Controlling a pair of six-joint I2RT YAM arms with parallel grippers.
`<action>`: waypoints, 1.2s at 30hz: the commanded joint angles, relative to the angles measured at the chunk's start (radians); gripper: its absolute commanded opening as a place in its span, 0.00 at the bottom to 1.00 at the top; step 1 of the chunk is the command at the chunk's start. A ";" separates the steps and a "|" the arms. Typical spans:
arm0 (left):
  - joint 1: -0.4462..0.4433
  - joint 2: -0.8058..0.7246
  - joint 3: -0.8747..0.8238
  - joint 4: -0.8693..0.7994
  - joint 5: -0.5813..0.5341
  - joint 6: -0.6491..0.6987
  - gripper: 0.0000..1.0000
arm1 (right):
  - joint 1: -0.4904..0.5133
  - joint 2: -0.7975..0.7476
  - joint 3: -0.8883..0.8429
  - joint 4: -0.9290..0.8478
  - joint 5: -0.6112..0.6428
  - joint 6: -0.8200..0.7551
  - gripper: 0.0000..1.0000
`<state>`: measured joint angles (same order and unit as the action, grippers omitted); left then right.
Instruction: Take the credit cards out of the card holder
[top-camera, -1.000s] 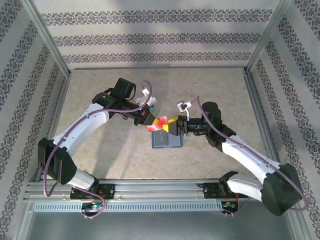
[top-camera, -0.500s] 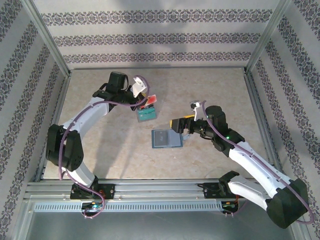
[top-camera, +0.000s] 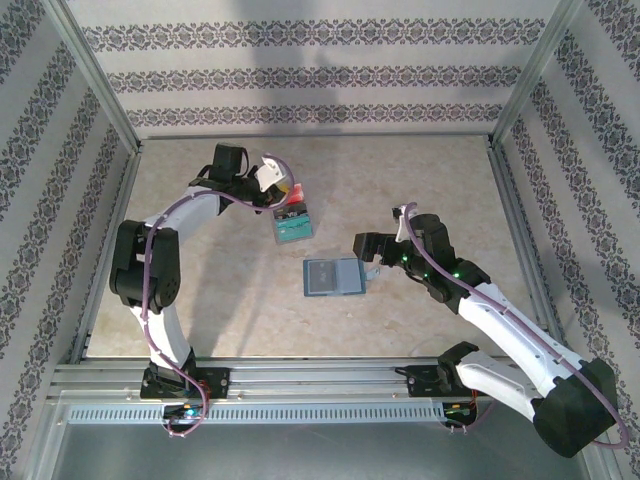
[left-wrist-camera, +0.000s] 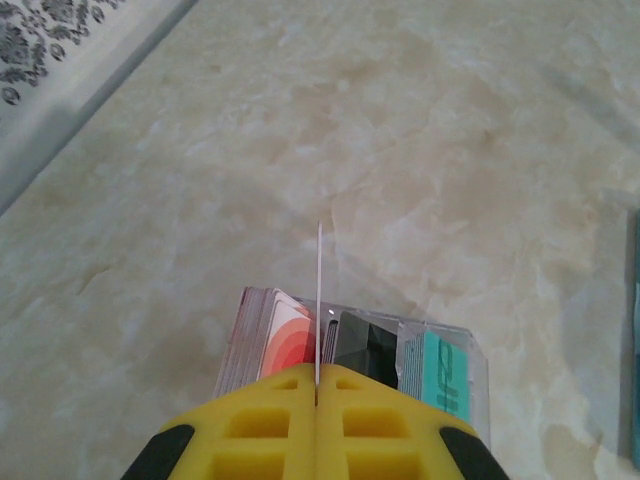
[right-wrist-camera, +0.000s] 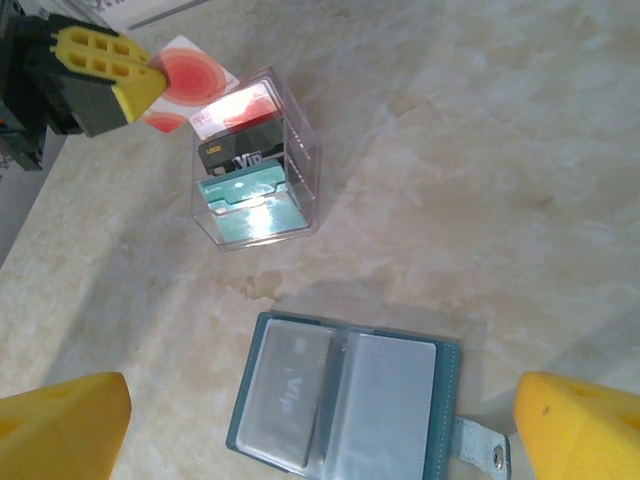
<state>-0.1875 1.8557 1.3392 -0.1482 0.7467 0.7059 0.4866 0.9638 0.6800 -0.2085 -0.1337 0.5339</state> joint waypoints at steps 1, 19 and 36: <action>0.019 0.013 0.046 -0.020 0.052 0.096 0.00 | -0.002 0.003 0.033 -0.015 0.048 0.022 0.98; 0.043 0.112 0.129 -0.142 0.130 0.222 0.00 | -0.009 0.018 0.041 -0.006 0.057 0.038 0.98; 0.054 0.207 0.196 -0.182 0.102 0.257 0.00 | -0.011 0.015 0.038 -0.001 0.048 0.040 0.98</action>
<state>-0.1539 2.0468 1.5066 -0.2928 0.8368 0.9207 0.4858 0.9905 0.6941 -0.2142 -0.0940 0.5549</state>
